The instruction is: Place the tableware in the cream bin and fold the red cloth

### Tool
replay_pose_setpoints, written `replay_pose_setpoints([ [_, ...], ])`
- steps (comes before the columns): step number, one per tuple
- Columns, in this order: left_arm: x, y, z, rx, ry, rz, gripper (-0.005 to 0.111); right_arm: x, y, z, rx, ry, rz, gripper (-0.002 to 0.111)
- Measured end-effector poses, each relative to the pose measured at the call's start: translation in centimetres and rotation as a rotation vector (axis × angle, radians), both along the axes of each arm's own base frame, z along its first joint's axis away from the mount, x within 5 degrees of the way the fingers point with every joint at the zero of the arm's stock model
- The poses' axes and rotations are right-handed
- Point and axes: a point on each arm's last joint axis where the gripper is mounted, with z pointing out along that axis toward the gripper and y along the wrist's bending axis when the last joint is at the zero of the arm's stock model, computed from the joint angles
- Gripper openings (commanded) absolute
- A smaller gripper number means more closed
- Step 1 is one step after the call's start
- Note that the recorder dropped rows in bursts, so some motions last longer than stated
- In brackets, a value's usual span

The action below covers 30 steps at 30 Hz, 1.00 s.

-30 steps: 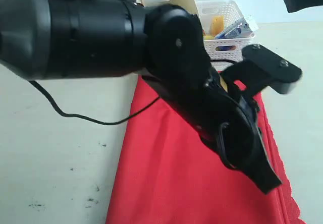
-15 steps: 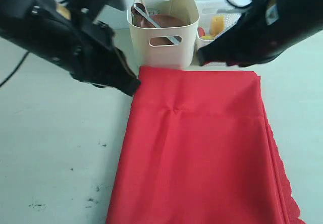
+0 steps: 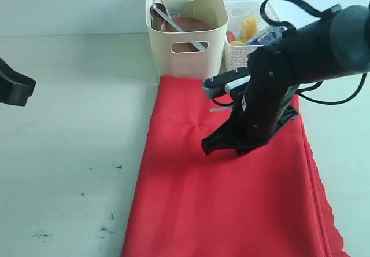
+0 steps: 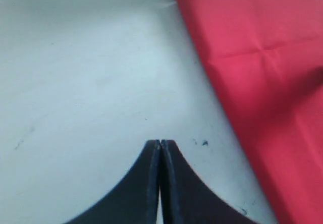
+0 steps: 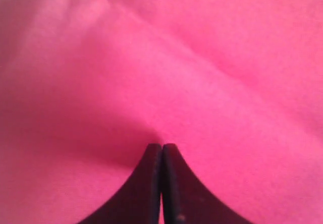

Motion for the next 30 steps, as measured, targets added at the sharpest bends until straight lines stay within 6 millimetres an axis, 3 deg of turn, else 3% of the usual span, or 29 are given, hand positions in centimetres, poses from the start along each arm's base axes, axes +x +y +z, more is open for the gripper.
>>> replay_pose_setpoints([
  [6,-0.1,0.5,-0.4,0.020,-0.006,0.013,0.003,0.0,-0.7,-0.9,-0.096,-0.012,0.027,0.000],
  [12,-0.1,0.5,-0.4,0.021,-0.010,0.014,0.003,-1.3,-3.4,-1.4,-0.265,-0.056,0.053,0.000],
  [16,-0.1,0.5,-0.4,0.023,-0.011,0.013,0.003,-2.1,-8.2,-1.9,-0.380,-0.028,-0.024,0.000],
  [20,-0.1,0.5,-0.4,0.023,-0.013,0.013,0.003,-0.5,-13.5,-1.4,-0.426,-0.041,-0.247,0.000],
  [22,0.0,0.5,-0.4,0.024,-0.015,0.014,0.003,0.5,-15.2,0.4,-0.407,-0.096,-0.377,0.000],
  [24,0.0,0.5,-0.4,0.017,-0.014,0.016,0.003,1.1,-14.6,2.6,-0.289,-0.191,-0.423,0.000],
  [26,0.0,0.5,-0.3,0.009,-0.018,0.020,0.003,1.1,-12.2,4.2,-0.092,-0.250,-0.409,0.000],
  [28,0.0,0.4,-0.3,0.006,-0.022,0.022,0.003,1.0,-9.1,4.5,0.065,-0.273,-0.332,0.000],
  [30,0.0,0.4,-0.3,0.004,-0.022,0.022,0.003,0.9,-7.5,4.1,0.116,-0.272,-0.278,0.000],
])
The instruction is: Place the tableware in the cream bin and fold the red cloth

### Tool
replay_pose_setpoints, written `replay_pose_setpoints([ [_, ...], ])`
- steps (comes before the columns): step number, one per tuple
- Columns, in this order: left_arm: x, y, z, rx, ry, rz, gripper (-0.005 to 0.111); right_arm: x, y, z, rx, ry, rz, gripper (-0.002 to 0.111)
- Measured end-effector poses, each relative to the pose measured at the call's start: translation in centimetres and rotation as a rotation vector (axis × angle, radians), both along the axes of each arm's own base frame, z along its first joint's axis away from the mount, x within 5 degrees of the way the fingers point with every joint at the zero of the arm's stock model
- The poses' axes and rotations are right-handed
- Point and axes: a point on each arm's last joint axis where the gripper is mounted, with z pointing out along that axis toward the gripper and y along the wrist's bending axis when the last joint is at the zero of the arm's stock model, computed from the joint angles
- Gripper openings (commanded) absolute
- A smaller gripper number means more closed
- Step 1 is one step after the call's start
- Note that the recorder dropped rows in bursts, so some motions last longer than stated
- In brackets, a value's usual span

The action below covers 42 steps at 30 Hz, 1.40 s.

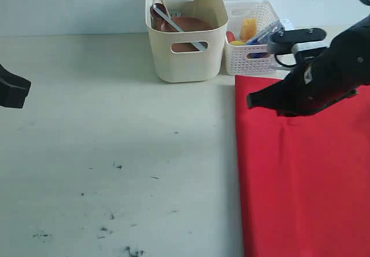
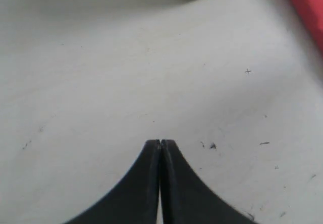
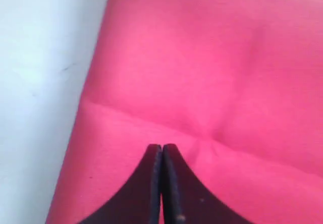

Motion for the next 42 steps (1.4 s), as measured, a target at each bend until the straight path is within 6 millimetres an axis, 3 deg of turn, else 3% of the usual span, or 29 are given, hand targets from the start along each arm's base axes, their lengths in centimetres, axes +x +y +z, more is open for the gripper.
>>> replay_pose_setpoints([
  [3,0.0,0.0,0.0,0.000,0.000,0.000,0.003,-0.1,0.9,-1.6,-0.007,0.049,0.035,0.000],
  [8,0.0,0.0,0.0,0.000,0.000,0.000,0.003,-0.5,0.5,-4.9,-0.102,0.200,0.055,0.000],
  [15,0.0,0.0,0.0,-0.002,0.001,0.001,0.003,-0.1,-0.2,-5.4,-0.222,0.205,0.089,0.000],
  [21,0.0,0.0,0.0,-0.002,0.001,0.001,0.003,-0.1,-2.5,-5.5,-0.465,0.237,0.062,0.000],
  [25,0.0,0.0,0.0,-0.002,0.001,0.001,0.003,0.2,-4.3,-5.6,-0.507,0.256,0.015,0.000],
  [29,0.0,0.0,0.0,-0.002,0.001,0.001,0.003,0.8,-6.9,-5.5,-0.524,0.254,-0.035,0.000],
  [31,0.0,0.0,0.0,-0.002,0.003,0.000,0.003,0.9,-7.8,-4.3,-0.512,0.225,-0.075,0.000],
  [33,0.0,0.0,0.0,-0.001,0.005,-0.001,0.003,0.8,-8.7,-1.7,-0.476,0.154,-0.135,0.000],
  [35,-0.1,0.0,-0.1,0.000,0.011,-0.002,0.003,0.3,-10.7,2.1,-0.391,0.038,-0.254,0.000],
  [37,-0.1,0.0,-0.1,0.000,0.011,-0.002,0.003,-0.1,-12.3,3.5,-0.325,-0.001,-0.352,0.000],
  [39,-0.1,0.0,-0.1,0.000,0.012,-0.003,0.003,-0.9,-13.7,2.9,-0.274,0.032,-0.438,0.000],
  [42,-0.1,-0.1,-0.1,-0.008,0.017,-0.001,0.003,-2.6,-13.6,0.4,-0.186,0.092,-0.477,0.000],
])
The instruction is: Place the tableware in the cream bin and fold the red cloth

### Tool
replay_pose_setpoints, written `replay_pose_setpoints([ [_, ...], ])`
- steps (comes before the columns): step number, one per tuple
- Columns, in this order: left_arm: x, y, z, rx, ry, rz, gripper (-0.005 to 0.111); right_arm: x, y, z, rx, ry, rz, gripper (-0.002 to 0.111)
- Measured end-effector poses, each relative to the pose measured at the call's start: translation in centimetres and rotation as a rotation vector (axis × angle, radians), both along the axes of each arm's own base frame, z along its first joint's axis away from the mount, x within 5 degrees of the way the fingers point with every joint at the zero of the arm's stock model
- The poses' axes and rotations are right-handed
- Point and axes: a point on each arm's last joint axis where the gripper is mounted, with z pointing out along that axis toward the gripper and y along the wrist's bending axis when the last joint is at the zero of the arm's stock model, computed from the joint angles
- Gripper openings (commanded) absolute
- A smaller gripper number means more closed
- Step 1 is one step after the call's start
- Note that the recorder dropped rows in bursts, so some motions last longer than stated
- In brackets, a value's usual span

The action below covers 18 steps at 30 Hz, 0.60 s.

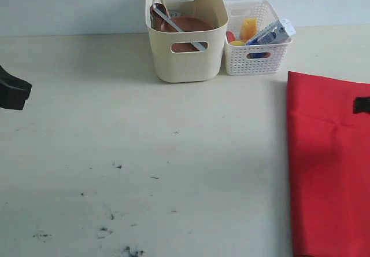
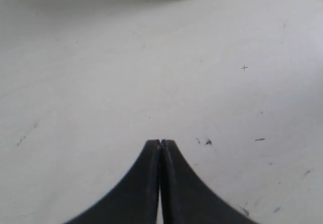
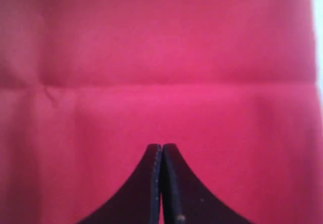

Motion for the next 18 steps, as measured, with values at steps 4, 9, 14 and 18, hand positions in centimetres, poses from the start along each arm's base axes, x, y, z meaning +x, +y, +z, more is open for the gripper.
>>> replay_pose_setpoints([
  [4,0.0,0.0,0.0,-0.006,0.003,0.001,0.003,-1.9,1.0,-3.4,0.124,0.011,-0.024,0.000],
  [9,0.0,0.0,0.0,-0.006,0.003,0.001,0.003,-2.5,1.4,-5.5,0.161,0.039,-0.020,0.000],
  [14,0.0,0.0,0.0,-0.006,0.003,0.001,0.003,-1.6,1.7,-6.4,0.192,-0.006,0.007,0.000],
  [18,0.0,0.0,0.0,-0.006,0.003,0.001,0.003,-0.3,2.0,-7.2,0.230,-0.073,0.038,0.000],
])
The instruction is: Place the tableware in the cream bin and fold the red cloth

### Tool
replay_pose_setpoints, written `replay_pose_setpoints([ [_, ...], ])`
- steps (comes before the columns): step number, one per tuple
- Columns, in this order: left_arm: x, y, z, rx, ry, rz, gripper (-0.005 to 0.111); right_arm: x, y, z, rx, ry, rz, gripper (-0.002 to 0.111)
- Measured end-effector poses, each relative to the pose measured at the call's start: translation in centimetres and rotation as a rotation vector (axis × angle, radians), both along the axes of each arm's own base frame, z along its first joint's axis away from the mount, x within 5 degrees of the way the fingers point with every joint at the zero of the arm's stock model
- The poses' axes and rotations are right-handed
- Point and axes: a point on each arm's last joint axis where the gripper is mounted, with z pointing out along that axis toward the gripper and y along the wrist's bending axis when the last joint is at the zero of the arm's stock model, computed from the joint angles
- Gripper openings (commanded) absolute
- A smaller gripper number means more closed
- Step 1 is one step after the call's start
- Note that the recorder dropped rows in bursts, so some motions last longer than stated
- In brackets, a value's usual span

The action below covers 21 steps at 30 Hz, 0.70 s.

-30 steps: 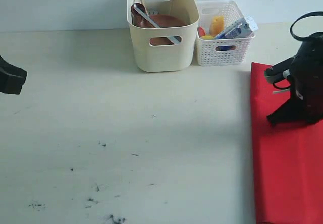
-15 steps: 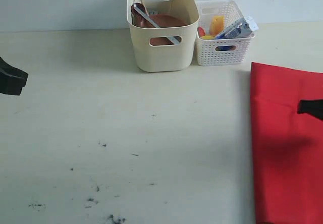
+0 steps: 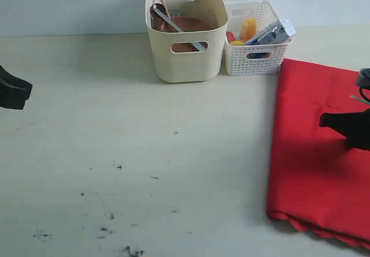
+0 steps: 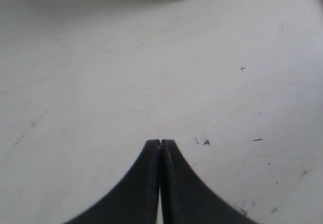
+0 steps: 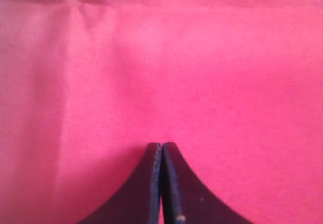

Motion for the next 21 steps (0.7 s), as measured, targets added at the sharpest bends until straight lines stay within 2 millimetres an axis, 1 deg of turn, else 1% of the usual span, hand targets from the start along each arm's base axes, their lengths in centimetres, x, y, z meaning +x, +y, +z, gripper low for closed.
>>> replay_pose_setpoints([
  [4,0.0,0.0,0.0,0.000,0.000,0.000,0.003,1.1,0.3,-0.4,0.032,-0.066,0.015,0.000],
  [9,0.0,0.0,0.0,0.000,0.003,-0.001,0.003,2.6,0.3,-0.5,0.036,-0.092,0.016,0.000],
  [12,0.0,0.0,0.0,0.000,0.003,-0.001,0.003,3.5,0.1,-0.3,0.011,-0.084,0.035,0.000],
  [15,0.0,0.0,0.0,0.000,0.003,-0.001,0.003,4.8,-0.2,0.2,-0.034,-0.075,0.062,0.000],
  [17,0.0,0.0,0.0,0.001,0.003,-0.001,0.003,5.5,-0.7,0.4,-0.061,-0.064,0.066,0.000],
  [21,0.0,0.0,0.0,0.001,0.003,-0.001,0.003,6.4,-3.0,0.9,-0.102,-0.023,-0.013,0.000],
])
